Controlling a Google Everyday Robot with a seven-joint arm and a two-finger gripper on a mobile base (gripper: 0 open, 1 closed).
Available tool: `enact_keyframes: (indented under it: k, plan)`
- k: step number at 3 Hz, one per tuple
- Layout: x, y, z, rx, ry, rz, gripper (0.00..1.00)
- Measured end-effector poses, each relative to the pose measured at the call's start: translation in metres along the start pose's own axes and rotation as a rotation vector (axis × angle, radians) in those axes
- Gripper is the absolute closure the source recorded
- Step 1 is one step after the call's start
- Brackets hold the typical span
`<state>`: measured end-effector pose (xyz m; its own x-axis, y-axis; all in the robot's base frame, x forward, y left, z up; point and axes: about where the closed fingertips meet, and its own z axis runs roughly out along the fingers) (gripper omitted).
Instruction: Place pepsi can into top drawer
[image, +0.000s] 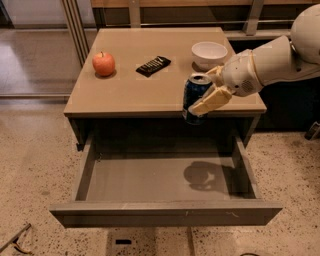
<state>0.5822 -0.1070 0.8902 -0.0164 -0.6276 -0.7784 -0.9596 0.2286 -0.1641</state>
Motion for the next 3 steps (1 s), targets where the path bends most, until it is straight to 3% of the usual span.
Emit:
enact_keyframes:
  k: [1, 2, 3]
  plan:
    - [0.016, 0.017, 0.018, -0.020, 0.024, -0.040, 1.00]
    - [0.047, 0.045, 0.041, -0.036, 0.045, -0.075, 1.00]
    - [0.101, 0.073, 0.073, -0.032, 0.068, -0.110, 1.00]
